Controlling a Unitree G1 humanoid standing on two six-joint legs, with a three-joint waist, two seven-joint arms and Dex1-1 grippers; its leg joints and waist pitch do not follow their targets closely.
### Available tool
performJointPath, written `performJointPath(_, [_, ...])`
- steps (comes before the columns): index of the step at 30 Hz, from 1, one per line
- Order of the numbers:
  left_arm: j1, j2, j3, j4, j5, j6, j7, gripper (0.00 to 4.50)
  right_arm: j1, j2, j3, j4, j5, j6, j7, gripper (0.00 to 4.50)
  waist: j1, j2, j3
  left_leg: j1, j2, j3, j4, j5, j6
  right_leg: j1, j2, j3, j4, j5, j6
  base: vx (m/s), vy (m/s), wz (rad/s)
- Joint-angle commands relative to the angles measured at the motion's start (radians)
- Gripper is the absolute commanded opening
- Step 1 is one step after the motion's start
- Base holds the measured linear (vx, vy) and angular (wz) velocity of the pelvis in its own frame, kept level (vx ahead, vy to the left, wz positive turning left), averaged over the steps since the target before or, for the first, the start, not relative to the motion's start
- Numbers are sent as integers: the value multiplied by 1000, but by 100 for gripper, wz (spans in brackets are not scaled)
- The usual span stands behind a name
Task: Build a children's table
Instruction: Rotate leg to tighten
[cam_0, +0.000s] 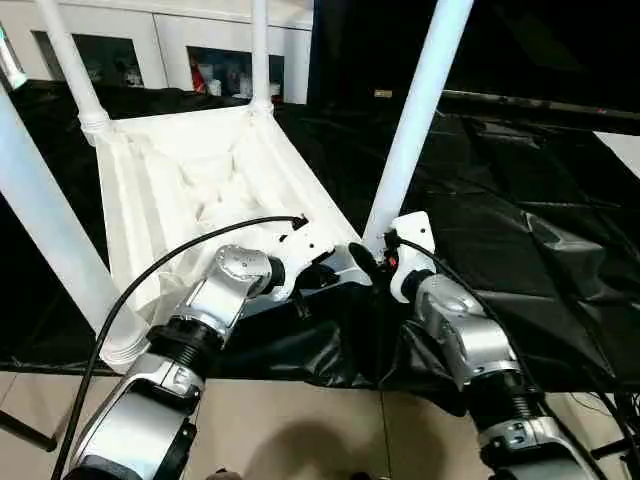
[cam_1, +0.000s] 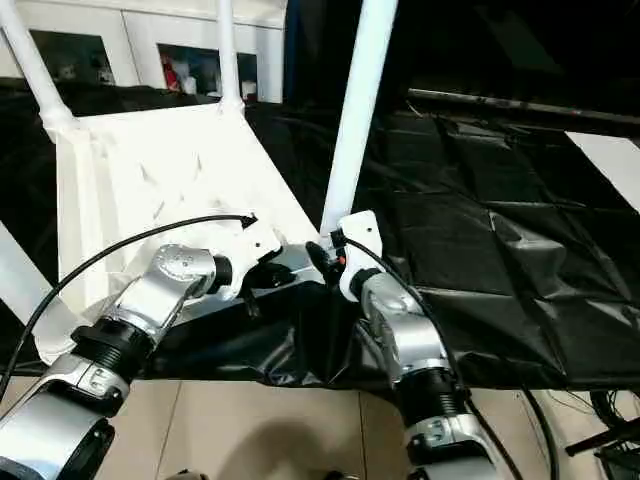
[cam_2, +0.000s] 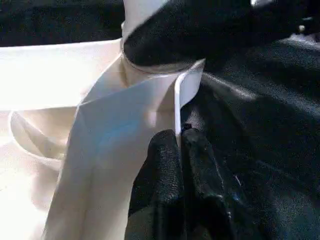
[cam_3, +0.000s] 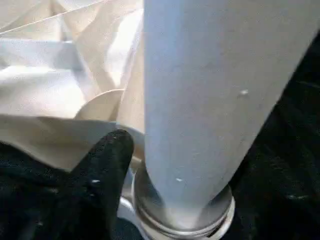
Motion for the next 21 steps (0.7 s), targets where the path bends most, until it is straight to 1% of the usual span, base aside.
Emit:
performJointPath(1, [30,-22,-78,12,-3,-9,-75,0,5,-7,117,0,19,20,168,302,1,13,-23,3,12,-6,-93,-535,0,10,-48,19,-73,-582,-75,0,0,0])
performJointPath(2, [32,-14,-76,11,-3,-11,-82,0,6,-22,118,-8,21,18,190,302,3,11,-26,-2,14,-1,-92,-497,6,12,-47,25,-65,-528,-89,0,0,0])
performJointPath(3, [33,-7,-74,10,-3,-16,-90,0,8,-37,120,-15,20,14,208,302,4,9,-28,-5,14,2,-91,-466,9,13,-47,28,-59,-495,-101,0,0,0])
performJointPath(4, [33,-6,-74,10,-3,-17,-91,0,8,-39,120,-16,20,13,211,302,8,10,-30,-5,16,10,-90,-417,13,12,-45,33,-53,-438,-126,0,0,0])
performJointPath(5, [38,18,-75,2,-9,-32,-129,0,11,-78,119,-36,25,1,258,302,10,16,-31,-5,16,12,-88,-393,14,11,-44,35,-48,-405,-138,0,0,0])
performJointPath(6, [45,45,-79,-10,-18,-44,-182,0,15,-119,117,-63,38,-1,320,302,17,10,-37,-11,15,24,-78,-308,31,18,-38,40,-33,-285,-167,0,0,0])
performJointPath(7, [47,57,-82,-14,-21,-45,-205,0,19,-138,117,-78,45,1,352,302,19,10,-36,-12,16,27,-77,-293,41,18,-36,41,-29,-268,-174,0,0,0])
performJointPath(8, [48,75,-88,-17,-21,-68,-237,0,25,-163,119,-98,53,1,397,302,24,9,-31,-8,16,33,-75,-297,56,11,-36,45,-34,-313,-174,55,-52,8])
performJointPath(9, [50,92,-93,-20,-24,-94,-272,0,31,-188,123,-116,61,5,442,302,29,8,-32,-6,15,33,-73,-296,58,11,-36,47,-36,-334,-169,70,-61,10])
performJointPath(10, [50,92,-93,-20,-24,-94,-272,0,31,-188,123,-116,61,5,442,302,34,7,-36,-4,17,37,-67,-278,64,7,-38,54,-30,-322,-179,70,-61,10])
performJointPath(11, [51,101,-94,-26,-28,-91,-291,0,37,-206,128,-130,67,9,474,302,39,11,-43,-5,18,40,-62,-223,65,10,-37,55,-19,-247,-204,86,-61,11])
performJointPath(12, [50,123,-100,-33,-28,-107,-322,0,51,-242,144,-155,73,14,533,302,42,9,-47,-9,14,46,-50,-146,73,15,-29,55,0,-114,-231,89,-59,8])
performJointPath(13, [50,127,-101,-34,-27,-110,-327,0,53,-249,147,-160,74,15,545,302,45,10,-48,-11,14,46,-47,-103,82,19,-26,52,11,-44,-244,89,-59,8])
performJointPath(14, [48,138,-106,-38,-23,-116,-337,0,61,-269,157,-172,75,13,575,302,50,14,-49,-16,13,48,-42,-45,98,26,-23,49,23,55,-261,83,-41,0])
performJointPath(15, [46,150,-111,-40,-15,-128,-343,0,66,-284,166,-179,73,8,598,302,51,17,-47,-20,11,49,-42,-39,100,26,-22,48,24,71,-264,72,-13,-6])
performJointPath(16, [43,163,-119,-41,-3,-149,-344,0,70,-300,174,-186,72,8,617,302,53,17,-47,-21,11,47,-42,-53,91,29,-22,47,25,69,-264,72,-13,-6])
performJointPath(17, [42,170,-121,-43,1,-156,-345,0,71,-309,180,-187,70,3,629,302,55,18,-47,-17,12,48,-41,-79,82,28,-20,49,26,63,-264,64,3,-3])
performJointPath(18, [41,174,-121,-46,1,-157,-346,0,72,-313,182,-188,68,0,637,302,54,18,-47,-15,12,48,-41,-89,78,28,-19,49,27,63,-268,50,13,0])
performJointPath(19, [44,182,-121,-59,-10,-156,-369,0,70,-320,188,-187,64,-5,654,302,52,20,-50,-14,13,47,-41,-86,74,31,-18,48,31,78,-277,50,13,0])
performJointPath(21, [51,188,-121,-74,-22,-159,-403,0,67,-326,196,-184,58,-13,667,302,50,20,-48,-14,12,48,-40,-85,75,32,-17,48,32,86,-283,0,0,0])
